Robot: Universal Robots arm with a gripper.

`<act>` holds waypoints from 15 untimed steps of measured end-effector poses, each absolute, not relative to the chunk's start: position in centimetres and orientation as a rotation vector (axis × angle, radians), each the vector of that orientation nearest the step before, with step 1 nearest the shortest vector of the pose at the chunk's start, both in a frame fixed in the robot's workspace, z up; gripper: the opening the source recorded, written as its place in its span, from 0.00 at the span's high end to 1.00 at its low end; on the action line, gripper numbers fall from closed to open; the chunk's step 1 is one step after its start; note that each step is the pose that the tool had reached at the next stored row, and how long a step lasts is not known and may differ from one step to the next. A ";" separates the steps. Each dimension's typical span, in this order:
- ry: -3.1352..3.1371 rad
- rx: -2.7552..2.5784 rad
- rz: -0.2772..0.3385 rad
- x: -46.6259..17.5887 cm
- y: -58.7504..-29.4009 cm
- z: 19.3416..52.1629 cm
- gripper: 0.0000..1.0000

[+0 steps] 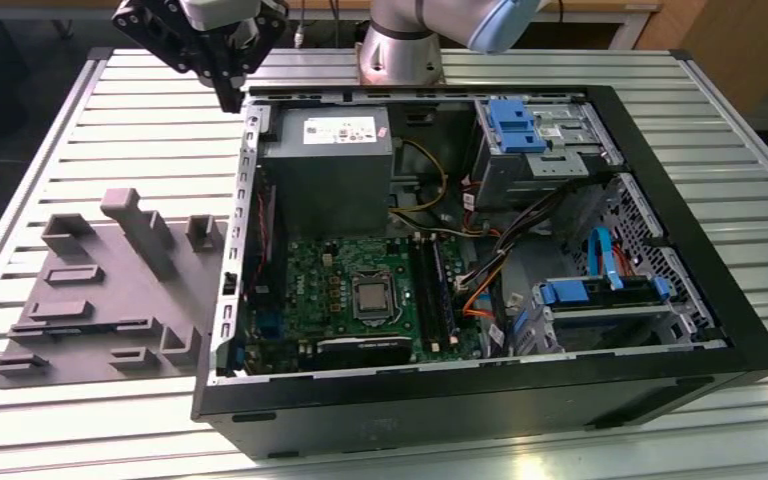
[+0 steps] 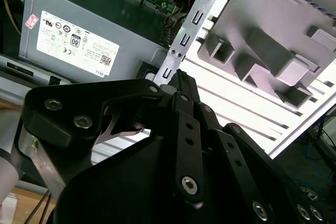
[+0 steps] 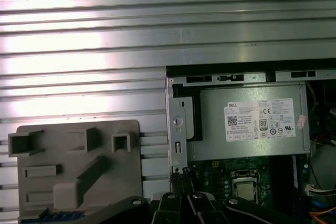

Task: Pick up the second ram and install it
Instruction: 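Reach for the second ram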

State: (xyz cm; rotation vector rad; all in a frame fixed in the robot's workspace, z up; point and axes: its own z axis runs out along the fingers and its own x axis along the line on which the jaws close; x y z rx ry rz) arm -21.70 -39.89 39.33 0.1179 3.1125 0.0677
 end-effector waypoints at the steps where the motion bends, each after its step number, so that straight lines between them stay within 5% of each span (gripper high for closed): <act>1: 3.113 0.118 0.068 -21.8 -39.9 39.3 0.89; 15: 3.112 0.118 0.068 -22.5 -39.9 39.3 0.89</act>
